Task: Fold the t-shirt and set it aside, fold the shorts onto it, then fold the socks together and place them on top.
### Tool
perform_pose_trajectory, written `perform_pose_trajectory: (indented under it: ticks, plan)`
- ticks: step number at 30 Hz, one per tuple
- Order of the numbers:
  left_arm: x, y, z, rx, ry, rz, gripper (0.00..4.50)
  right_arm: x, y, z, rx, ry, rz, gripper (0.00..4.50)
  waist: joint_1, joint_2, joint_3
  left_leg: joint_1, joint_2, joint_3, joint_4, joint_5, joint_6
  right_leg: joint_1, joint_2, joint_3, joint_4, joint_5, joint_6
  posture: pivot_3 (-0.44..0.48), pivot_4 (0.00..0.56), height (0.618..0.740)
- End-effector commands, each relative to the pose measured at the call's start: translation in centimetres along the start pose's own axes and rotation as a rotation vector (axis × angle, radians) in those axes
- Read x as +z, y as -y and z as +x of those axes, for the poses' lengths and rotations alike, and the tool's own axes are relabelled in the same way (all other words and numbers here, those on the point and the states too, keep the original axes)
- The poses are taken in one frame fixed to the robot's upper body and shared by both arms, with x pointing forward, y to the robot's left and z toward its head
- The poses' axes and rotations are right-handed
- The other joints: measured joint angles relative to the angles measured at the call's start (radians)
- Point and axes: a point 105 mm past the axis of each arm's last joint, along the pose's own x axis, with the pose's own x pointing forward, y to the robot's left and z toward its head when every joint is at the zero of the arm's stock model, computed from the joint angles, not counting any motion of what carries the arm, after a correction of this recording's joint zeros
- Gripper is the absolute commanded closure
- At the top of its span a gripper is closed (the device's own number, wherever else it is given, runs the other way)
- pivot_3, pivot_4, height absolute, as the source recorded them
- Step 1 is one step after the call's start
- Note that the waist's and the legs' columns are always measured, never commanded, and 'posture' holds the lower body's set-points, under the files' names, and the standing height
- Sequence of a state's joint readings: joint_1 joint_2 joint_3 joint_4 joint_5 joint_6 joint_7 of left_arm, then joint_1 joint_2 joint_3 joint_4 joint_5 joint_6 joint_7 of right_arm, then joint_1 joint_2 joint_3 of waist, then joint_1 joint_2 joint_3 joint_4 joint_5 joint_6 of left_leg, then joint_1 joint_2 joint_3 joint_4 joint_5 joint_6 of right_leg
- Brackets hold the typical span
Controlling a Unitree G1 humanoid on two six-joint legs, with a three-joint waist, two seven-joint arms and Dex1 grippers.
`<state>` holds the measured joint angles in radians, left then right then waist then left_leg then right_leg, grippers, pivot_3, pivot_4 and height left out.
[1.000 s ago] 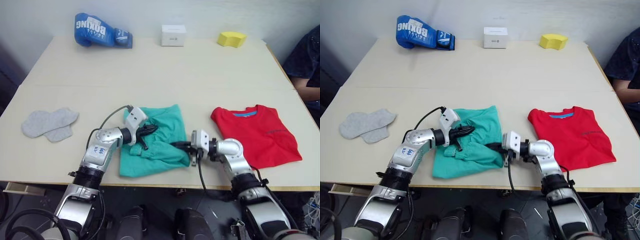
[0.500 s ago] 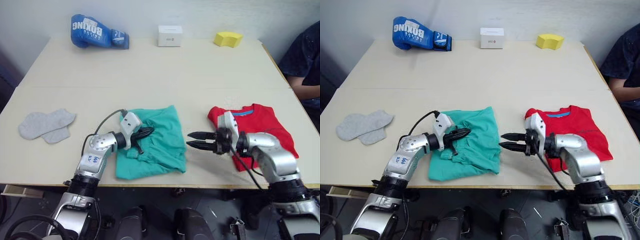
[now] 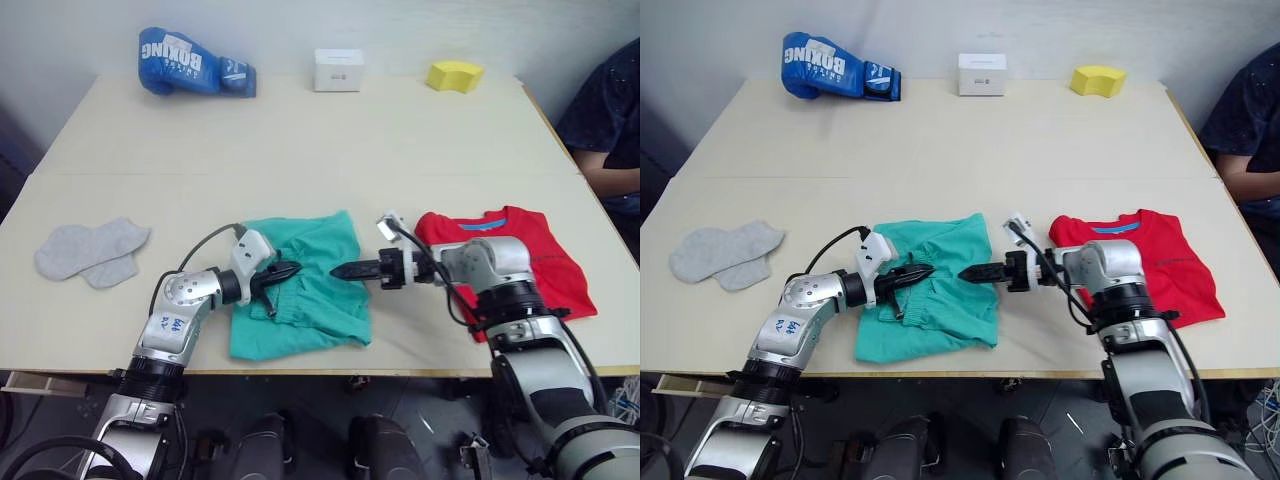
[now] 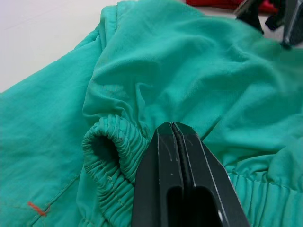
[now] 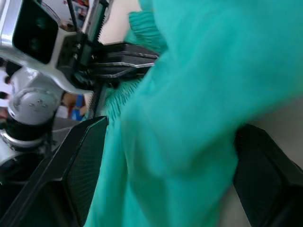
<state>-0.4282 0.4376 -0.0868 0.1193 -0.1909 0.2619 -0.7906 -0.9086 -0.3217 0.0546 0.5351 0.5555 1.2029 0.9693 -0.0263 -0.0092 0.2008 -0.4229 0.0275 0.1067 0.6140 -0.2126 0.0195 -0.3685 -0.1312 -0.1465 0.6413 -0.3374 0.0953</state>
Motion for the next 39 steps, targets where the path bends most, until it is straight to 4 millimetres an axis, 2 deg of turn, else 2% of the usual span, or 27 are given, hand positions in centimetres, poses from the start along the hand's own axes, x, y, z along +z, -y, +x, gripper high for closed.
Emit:
perform_pose_trajectory:
  ticks: [1,3,8,12,16,19,21,24,27,30,32,35,39]
  plan:
    - [-0.4,0.2,-0.1,0.004,-0.013,-0.006,4.5,2.5,-0.6,-0.1,-0.013,0.096,-0.042,2.04,0.002,0.0,0.0,0.0,-0.001,0.001,0.0,0.0,0.001,-0.001,0.0,0.0,0.001,0.0,0.0,0.0,0.15,0.74]
    - [-0.3,0.1,-0.3,0.012,-0.005,-0.011,4.5,2.6,-0.5,-0.2,-0.029,0.104,-0.057,2.77,0.003,0.0,0.0,0.0,-0.001,0.002,0.0,0.0,0.002,-0.002,-0.001,0.003,0.002,0.0,0.0,0.0,0.15,0.74]
    - [1.0,0.4,-0.8,-0.005,0.06,0.019,4.5,2.2,-2.0,-1.6,-0.006,0.095,-0.12,4.45,0.0,0.0,0.0,-0.002,0.0,0.005,-0.001,0.0,0.002,-0.006,-0.001,0.012,0.003,0.0,0.0,0.0,0.15,0.74]
    - [3.4,0.8,-1.5,-0.038,0.164,0.049,4.5,2.5,-4.6,-3.6,0.046,0.1,-0.236,4.45,0.0,0.0,0.0,-0.002,0.001,0.007,-0.001,0.0,0.002,-0.008,-0.001,0.014,0.003,0.0,0.0,0.0,0.15,0.74]
    - [6.3,1.7,-3.4,-0.113,0.273,0.02,4.5,2.2,-7.8,-8.3,0.119,0.065,-0.336,4.45,0.004,0.0,0.0,-0.002,0.002,0.007,-0.001,-0.001,0.002,-0.008,-0.002,0.014,0.002,0.0,0.0,0.0,0.15,0.74]
    - [7.7,2.6,-5.0,-0.16,0.304,-0.036,3.92,0.9,-9.8,-12.5,0.136,-0.017,-0.392,4.5,0.011,0.0,0.001,-0.003,0.002,0.006,0.0,-0.005,0.003,-0.007,-0.003,0.014,-0.004,0.0,0.0,0.0,0.15,0.74]
    - [8.0,3.7,-5.9,-0.203,0.296,-0.047,3.35,0.2,-10.1,-15.5,0.082,-0.066,-0.419,4.5,0.014,0.0,0.001,-0.003,0.002,0.007,0.0,-0.008,0.005,-0.007,-0.003,0.015,-0.007,0.0,0.0,0.0,0.15,0.74]
    - [8.5,4.9,-6.9,-0.241,0.313,-0.04,2.41,0.4,-8.2,-20.0,-0.137,-0.111,-0.454,4.5,0.015,-0.001,0.001,-0.002,0.002,0.011,0.002,-0.009,0.006,-0.006,-0.002,0.017,-0.01,0.0,0.0,0.0,0.15,0.74]
    - [9.4,6.2,-7.2,-0.268,0.381,-0.03,1.52,0.7,-5.0,-25.3,-0.369,-0.132,-0.453,4.5,0.019,-0.001,0.001,-0.001,0.002,0.014,0.004,-0.01,0.007,-0.006,-0.002,0.018,-0.01,0.001,0.001,0.0,0.15,0.74]
    - [9.3,6.7,-7.1,-0.266,0.382,-0.028,0.67,1.2,-2.7,-27.2,-0.485,-0.138,-0.465,4.5,0.019,-0.001,0.001,0.0,0.003,0.017,0.004,-0.01,0.007,-0.005,-0.002,0.019,-0.012,0.001,0.002,0.0,0.15,0.74]
    - [9.4,6.8,-7.1,-0.254,0.383,-0.007,0.02,2.2,-0.4,-28.0,-0.584,-0.119,-0.47,4.5,0.01,-0.001,0.001,0.001,0.004,0.019,0.005,-0.01,0.005,-0.007,-0.001,0.023,-0.011,0.002,0.002,0.0,0.15,0.74]
    - [9.8,6.7,-7.4,-0.242,0.384,0.01,0.02,3.2,2.3,-28.9,-0.714,-0.131,-0.514,4.5,0.0,-0.001,0.001,0.001,0.005,0.02,0.005,-0.01,0.004,-0.007,0.001,0.024,-0.01,0.002,0.001,0.0,0.15,0.74]
    - [9.6,6.6,-7.9,-0.221,0.358,0.006,0.02,4.4,4.3,-29.2,-0.827,-0.078,-0.554,4.5,0.0,0.0,0.002,0.001,0.004,0.02,0.005,-0.009,0.003,-0.008,0.002,0.024,-0.009,0.001,0.0,0.0,0.15,0.74]
